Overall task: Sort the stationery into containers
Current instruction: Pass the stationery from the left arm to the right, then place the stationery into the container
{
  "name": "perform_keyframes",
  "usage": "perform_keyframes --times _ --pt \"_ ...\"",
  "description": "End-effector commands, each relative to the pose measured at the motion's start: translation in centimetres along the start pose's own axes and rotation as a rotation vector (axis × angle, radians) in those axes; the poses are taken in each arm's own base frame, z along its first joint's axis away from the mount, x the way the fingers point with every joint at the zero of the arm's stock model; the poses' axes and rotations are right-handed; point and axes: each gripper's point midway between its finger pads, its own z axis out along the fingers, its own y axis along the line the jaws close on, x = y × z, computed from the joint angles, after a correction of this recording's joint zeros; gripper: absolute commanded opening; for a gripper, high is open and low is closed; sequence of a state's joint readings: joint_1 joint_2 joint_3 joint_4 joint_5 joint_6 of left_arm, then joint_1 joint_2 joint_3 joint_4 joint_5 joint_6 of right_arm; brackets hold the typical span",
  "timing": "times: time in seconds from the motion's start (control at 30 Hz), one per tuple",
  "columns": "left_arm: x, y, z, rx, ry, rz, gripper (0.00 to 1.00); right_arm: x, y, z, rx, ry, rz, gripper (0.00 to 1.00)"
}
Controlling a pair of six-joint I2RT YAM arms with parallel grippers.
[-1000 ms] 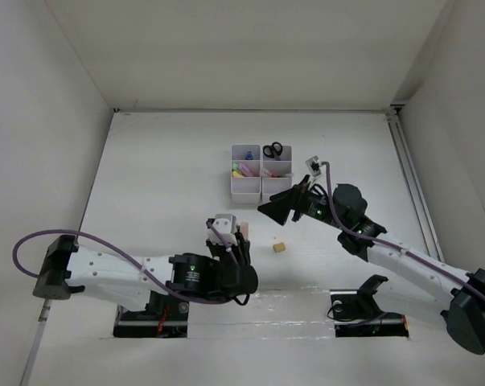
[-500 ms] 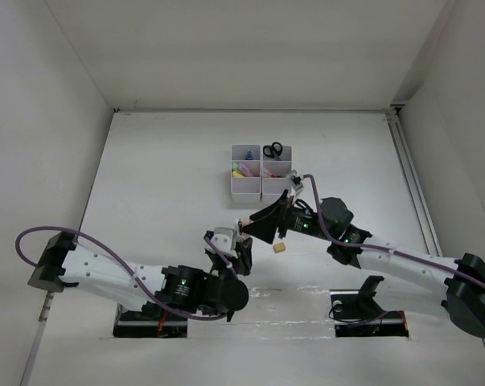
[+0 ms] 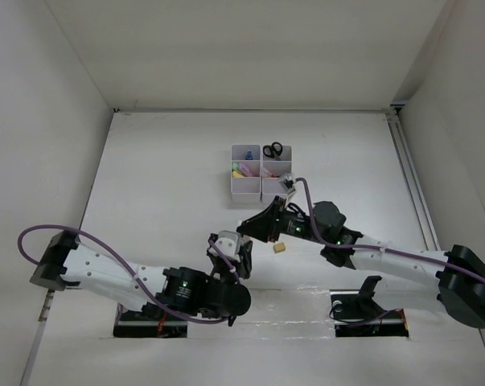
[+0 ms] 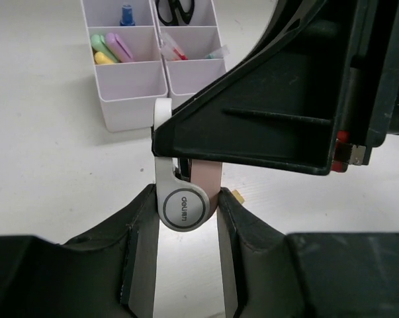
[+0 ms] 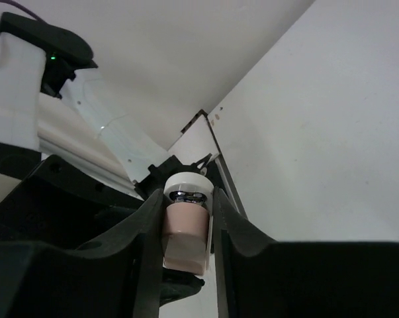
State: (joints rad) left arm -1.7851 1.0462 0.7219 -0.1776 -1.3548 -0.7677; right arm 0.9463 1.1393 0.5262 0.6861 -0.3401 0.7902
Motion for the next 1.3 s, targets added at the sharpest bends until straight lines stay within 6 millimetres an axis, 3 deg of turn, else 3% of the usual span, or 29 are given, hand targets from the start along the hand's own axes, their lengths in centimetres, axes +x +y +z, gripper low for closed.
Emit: perform_keyframes --times 0.0,0.07,0.13,0.23,0.27,0.47,0.6,0.63,0.67,0.77,0.9,1.1,1.27 --pt "-3.3 1.5 -0.3 -0.031 -0.06 -0.159 0.0 -1.5 2.5 0.3 -0.077 -0.038 -0.033 0.0" --pt "-3.4 2.2 -0.4 -0.032 -0.059 -0.153 0.0 -1.9 2.5 0.5 -0.069 -0.046 -0.041 0.0" --pt "-3.8 2.5 -0.5 -0.021 -0.051 -0.2 0.29 -2.2 2.1 0.8 -0.048 -0.058 -0.049 0.0" --pt "-3.1 3.1 -0.6 -0.017 -0.035 -0.194 0.87 -2.4 1.1 1.3 -0.013 -0.071 -0.071 0.0" --pt "-2.6 3.2 -0.7 -0.014 -0.02 -0.202 0.93 -2.8 1.2 1.6 -0.01 -0.083 -0.073 0.0" --pt "-0.8 3.8 -0.7 -0.036 0.019 -0.193 1.0 -4.4 0.1 3.4 0.037 -0.131 -0.117 0.0" --pt "-0.3 4.4 -1.0 -0.068 0.056 -0.22 1.0 -7.6 -1.4 4.7 0.122 -0.241 -0.31 0.0" --pt "-0.6 5.4 -1.1 -0.087 0.06 -0.185 1.0 -8.2 -1.8 5.0 0.142 -0.254 -0.354 0.0" --pt "-0.5 5.4 -1.2 -0.103 0.075 -0.271 1.0 -8.8 -2.4 5.6 0.169 -0.26 -0.434 0.0" --pt "0.6 6.9 -1.6 -0.142 0.121 -0.257 1.0 -10.4 -4.5 6.3 0.265 -0.282 -0.545 0.0" --pt "1.8 8.6 -1.8 -0.198 0.201 -0.32 1.0 -10.9 -8.2 6.7 0.421 -0.244 -0.715 0.0" --pt "1.2 11.1 -2.7 -0.154 0.23 -0.511 1.0 -13.4 -12.9 6.1 0.604 -0.315 -0.684 0.0" --pt "0.9 10.9 -2.8 -0.096 0.228 -0.549 1.0 -13.8 -16.0 6.1 0.65 -0.326 -0.649 0.0"
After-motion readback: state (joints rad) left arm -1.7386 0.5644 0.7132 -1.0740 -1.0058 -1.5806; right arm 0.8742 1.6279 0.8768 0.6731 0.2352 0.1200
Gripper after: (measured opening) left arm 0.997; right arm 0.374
